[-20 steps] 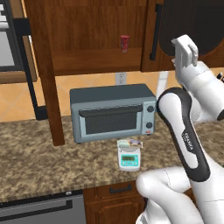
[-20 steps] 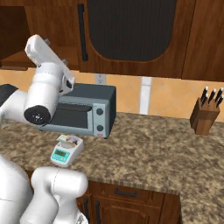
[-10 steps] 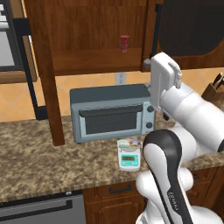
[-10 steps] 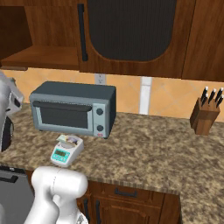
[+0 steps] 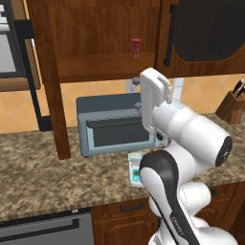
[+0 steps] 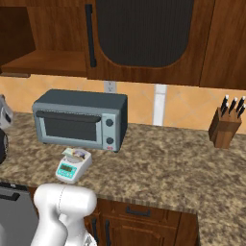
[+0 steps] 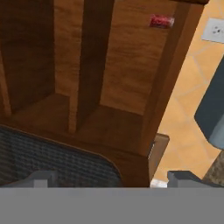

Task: Pick the bar and place it on the digital scale for weighing, and close the cabinet.

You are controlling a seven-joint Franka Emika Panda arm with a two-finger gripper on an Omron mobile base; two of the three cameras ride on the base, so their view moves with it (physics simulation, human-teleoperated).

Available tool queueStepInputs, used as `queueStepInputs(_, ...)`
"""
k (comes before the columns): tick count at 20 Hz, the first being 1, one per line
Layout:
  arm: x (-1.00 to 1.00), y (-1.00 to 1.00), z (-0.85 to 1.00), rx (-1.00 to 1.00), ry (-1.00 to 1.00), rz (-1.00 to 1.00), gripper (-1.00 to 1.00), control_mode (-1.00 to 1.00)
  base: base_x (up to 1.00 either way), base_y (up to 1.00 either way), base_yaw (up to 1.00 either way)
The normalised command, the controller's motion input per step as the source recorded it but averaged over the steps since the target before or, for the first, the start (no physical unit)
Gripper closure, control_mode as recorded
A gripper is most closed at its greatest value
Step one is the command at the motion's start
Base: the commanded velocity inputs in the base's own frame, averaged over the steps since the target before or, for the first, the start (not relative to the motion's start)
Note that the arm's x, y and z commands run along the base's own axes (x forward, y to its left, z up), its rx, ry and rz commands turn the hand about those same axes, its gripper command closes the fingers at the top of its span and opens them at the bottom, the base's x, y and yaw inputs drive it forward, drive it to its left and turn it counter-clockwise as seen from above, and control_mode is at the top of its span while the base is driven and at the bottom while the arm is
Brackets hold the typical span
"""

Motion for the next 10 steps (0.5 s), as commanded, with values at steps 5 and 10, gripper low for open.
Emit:
queueStepInputs(5,0.83,0.58,-0.98,0.17,-0.02,0.00,-1.00,-1.00,0.00,0.00,0.00)
queueStepInputs(10,0.17,0.65,-0.64,0.09,-0.02,0.00,-1.00,-1.00,0.00,0.00,0.00)
